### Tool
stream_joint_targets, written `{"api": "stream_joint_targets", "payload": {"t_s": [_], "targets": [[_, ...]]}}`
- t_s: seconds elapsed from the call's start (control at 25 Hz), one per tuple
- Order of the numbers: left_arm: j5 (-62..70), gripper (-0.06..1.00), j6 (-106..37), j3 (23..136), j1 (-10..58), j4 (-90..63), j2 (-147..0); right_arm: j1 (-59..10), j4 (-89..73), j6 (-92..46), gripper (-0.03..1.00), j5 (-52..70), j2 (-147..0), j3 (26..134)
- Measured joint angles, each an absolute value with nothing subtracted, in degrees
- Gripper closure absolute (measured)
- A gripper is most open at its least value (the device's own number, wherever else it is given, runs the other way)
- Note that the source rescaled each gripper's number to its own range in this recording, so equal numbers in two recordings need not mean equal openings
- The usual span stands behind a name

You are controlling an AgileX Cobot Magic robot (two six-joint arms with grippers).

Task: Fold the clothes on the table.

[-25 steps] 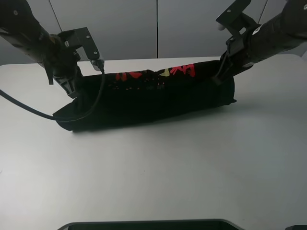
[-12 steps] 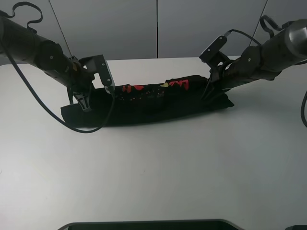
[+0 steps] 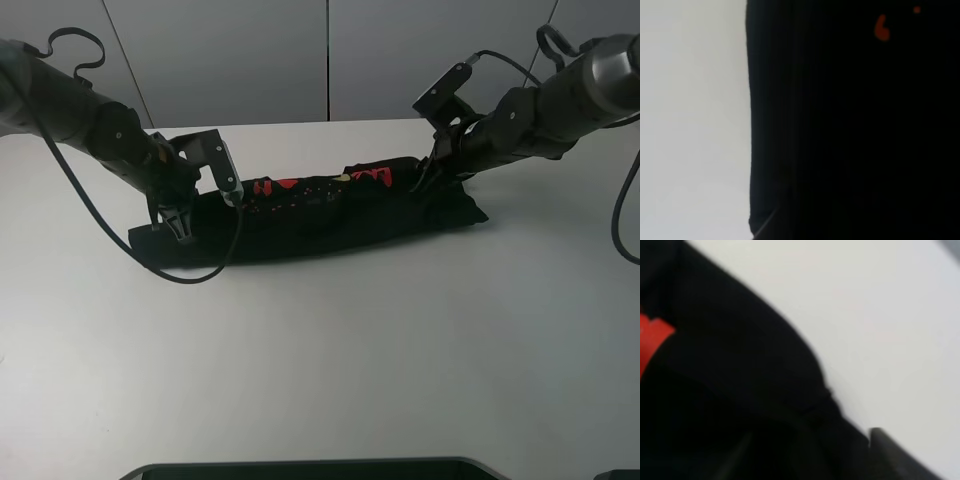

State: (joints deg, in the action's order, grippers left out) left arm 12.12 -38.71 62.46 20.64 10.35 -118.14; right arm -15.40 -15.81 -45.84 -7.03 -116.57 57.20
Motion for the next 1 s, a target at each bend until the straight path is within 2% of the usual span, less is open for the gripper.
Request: {"api": "stream_joint_targets", "payload": {"t_s": [0.12, 0.2, 0.36, 0.6, 0.76, 1.0], "targets": [[14.54, 0.52, -36.2, 62.9, 20.64, 10.57, -116.46, -15.4, -17.11, -45.84, 0.18, -7.3, -111.74, 57.2], [15.96, 0.39, -33.19, 63.6, 20.64, 11.0, -114.53, -15.31, -17.69, -46.07, 0.16, -7.72, -107.61, 57.3], [20.54, 0.25, -27.86, 65.19, 20.64, 11.2, -109.04, -13.63, -22.31, -46.07, 0.17, -6.12, -99.84, 57.33], [32.5, 0.22, -17.8, 65.79, 20.64, 9.83, -100.31, -5.14, -39.44, -44.58, 0.17, 10.41, -94.84, 57.33], [39.58, 0.22, -15.46, 65.79, 20.54, 4.97, -97.66, -0.12, -43.11, -43.65, 0.17, 21.61, -96.18, 57.33], [46.34, 0.22, -12.57, 65.79, 20.54, -0.48, -97.68, 0.57, -43.95, -43.52, 0.17, 27.68, -102.5, 57.47]]}}
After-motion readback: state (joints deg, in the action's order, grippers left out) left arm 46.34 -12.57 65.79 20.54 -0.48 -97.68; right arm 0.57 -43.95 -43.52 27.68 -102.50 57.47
